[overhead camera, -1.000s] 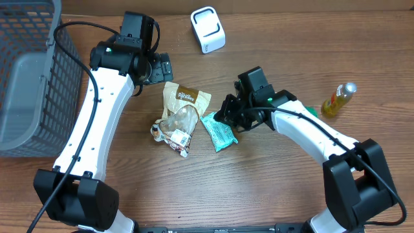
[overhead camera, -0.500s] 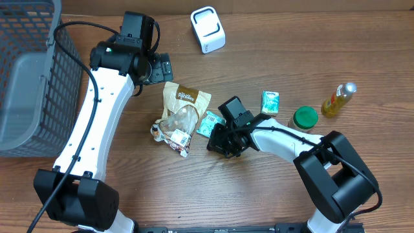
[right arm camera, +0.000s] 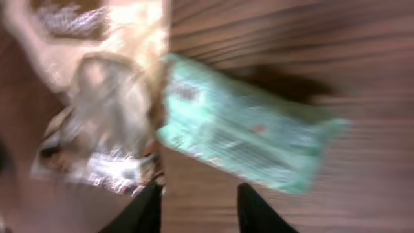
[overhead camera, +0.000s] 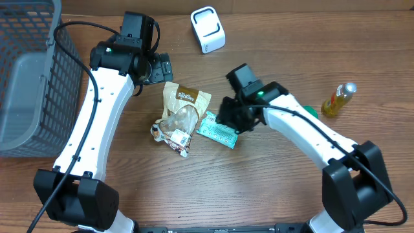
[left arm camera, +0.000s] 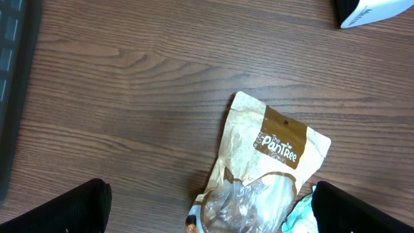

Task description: Scan the item barcode

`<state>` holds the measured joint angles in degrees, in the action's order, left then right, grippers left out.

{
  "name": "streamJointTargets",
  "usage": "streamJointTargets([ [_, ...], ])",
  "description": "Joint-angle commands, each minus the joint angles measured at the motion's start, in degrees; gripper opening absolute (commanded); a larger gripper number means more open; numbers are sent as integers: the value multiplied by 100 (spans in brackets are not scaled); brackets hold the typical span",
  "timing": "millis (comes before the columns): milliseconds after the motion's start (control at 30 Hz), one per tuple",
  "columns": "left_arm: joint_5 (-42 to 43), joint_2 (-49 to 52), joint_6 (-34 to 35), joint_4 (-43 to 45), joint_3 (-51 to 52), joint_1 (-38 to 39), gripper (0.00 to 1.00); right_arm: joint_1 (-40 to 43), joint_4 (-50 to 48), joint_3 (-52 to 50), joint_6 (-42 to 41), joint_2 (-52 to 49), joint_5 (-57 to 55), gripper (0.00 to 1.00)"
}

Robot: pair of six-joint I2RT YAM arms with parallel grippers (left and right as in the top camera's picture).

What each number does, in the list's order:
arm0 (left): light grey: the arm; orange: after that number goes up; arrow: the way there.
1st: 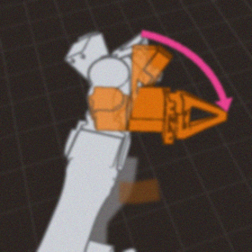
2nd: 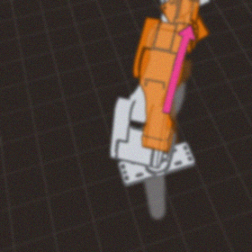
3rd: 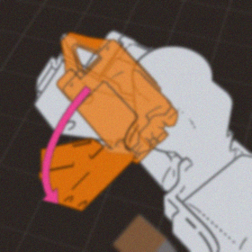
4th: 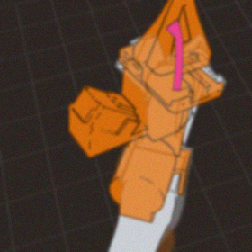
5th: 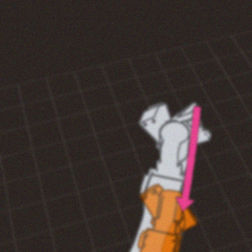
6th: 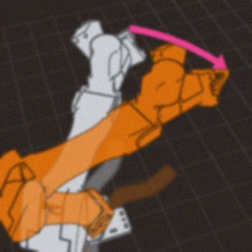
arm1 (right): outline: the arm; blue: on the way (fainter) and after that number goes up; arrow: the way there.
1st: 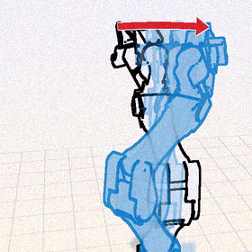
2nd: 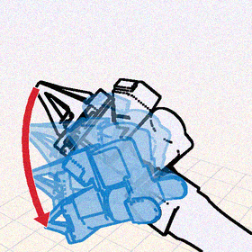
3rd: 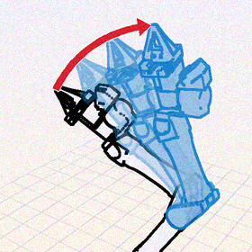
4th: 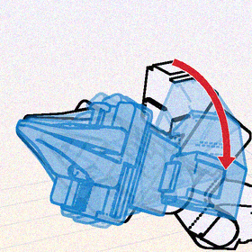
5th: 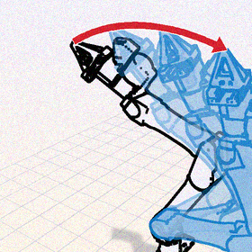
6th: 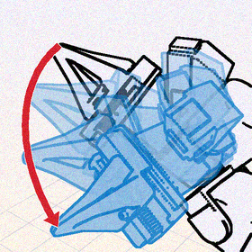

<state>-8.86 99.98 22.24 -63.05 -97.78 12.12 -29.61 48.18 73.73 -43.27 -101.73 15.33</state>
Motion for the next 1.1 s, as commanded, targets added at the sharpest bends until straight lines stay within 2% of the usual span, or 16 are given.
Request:
streamJointTargets([
  [0,-52,-68,-85,2,-96,28,100,210,396,-142,-256,-35,-774,49],
  [33,-52,-68,-85,4,-96,28,100,260,457,-181,-328,-44,-822,52],
  [300,-55,-68,-85,2,-96,28,100,378,-66,-717,-350,-50,-625,51],
  [400,-52,-68,-85,4,-96,28,100,374,-555,-1082,-647,-50,-496,46],
  [633,-55,-68,-85,4,-96,28,100,374,-1471,-1635,-634,-50,-175,45],
  [1067,-52,-68,-85,2,-96,28,100,374,-1843,-1657,-597,-50,199,45],
])
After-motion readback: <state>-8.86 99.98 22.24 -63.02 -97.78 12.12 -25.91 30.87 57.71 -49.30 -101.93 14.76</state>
